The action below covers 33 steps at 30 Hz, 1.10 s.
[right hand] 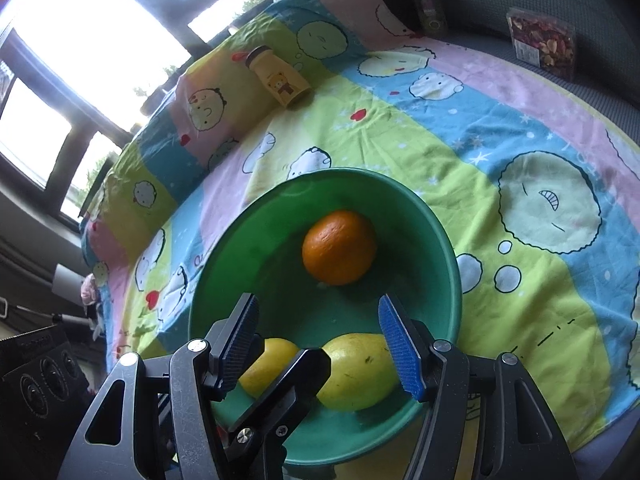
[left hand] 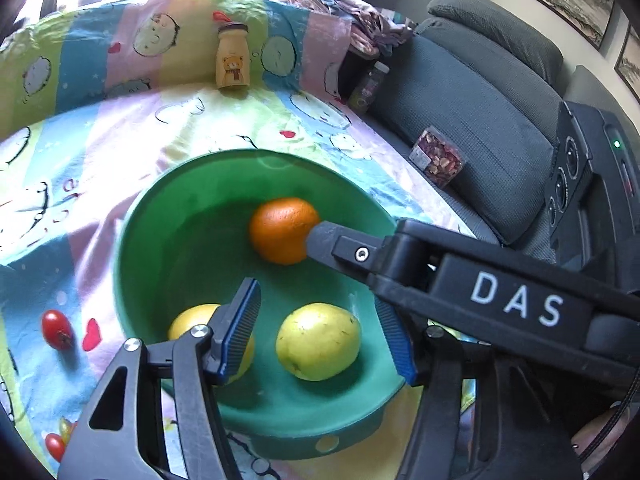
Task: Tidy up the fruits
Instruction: 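Open the right gripper to drop the orange into the basin, then move the right gripper back to the cherry tomatoes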
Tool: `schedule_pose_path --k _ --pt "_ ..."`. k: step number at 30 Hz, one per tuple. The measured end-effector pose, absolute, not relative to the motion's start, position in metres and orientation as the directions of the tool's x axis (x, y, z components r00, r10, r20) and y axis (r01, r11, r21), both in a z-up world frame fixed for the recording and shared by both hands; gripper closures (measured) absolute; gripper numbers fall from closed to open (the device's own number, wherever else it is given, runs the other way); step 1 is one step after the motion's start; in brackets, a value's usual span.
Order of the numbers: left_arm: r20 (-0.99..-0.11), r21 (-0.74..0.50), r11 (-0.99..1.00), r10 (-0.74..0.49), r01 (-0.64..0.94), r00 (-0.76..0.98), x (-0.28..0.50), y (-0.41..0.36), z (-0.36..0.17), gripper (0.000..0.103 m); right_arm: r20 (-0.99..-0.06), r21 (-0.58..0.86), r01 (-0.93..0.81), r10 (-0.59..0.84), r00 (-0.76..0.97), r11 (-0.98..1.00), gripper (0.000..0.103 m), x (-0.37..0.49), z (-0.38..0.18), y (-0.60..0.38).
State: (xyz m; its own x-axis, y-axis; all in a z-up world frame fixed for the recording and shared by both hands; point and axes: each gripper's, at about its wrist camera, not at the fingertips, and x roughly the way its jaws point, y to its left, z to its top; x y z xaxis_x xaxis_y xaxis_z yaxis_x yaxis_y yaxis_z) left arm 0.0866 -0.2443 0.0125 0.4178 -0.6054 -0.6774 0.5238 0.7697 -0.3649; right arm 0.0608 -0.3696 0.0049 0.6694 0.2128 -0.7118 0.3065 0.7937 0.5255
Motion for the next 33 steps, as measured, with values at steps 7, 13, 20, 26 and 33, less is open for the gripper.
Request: schedule_pose_path --k 7,13,20,26,33 --pt "-0.648 -0.358 0.803 -0.581 0.477 0.492 0.076 -0.207 0.031 0.036 -0.679 0.495 0.257 0.185 0.710 0.830 0.038 0.060 0.019 -0.353" --pt "-0.648 -0.268 0.884 -0.459 0.382 0.608 0.062 -0.156 0.037 0.030 -0.650 0.470 0.195 0.188 0.736 0.861 0.038 0.061 0.029 -0.330" --pt "-0.658 -0.247 0.933 -0.359 0.261 0.661 0.049 -0.085 0.036 0.028 -0.630 0.432 0.072 0.244 0.737 0.899 0.038 0.063 0.037 -0.289" --pt "-0.685 -0.217 0.955 -0.296 0.202 0.665 0.034 -0.044 0.018 0.028 -0.644 0.396 -0.036 0.305 0.702 0.918 0.038 0.067 0.034 -0.248" --pt "-0.765 -0.190 0.970 -0.244 0.153 0.595 0.028 -0.028 -0.013 0.029 -0.692 0.384 -0.112 0.366 0.623 0.916 0.038 0.071 0.019 -0.209"
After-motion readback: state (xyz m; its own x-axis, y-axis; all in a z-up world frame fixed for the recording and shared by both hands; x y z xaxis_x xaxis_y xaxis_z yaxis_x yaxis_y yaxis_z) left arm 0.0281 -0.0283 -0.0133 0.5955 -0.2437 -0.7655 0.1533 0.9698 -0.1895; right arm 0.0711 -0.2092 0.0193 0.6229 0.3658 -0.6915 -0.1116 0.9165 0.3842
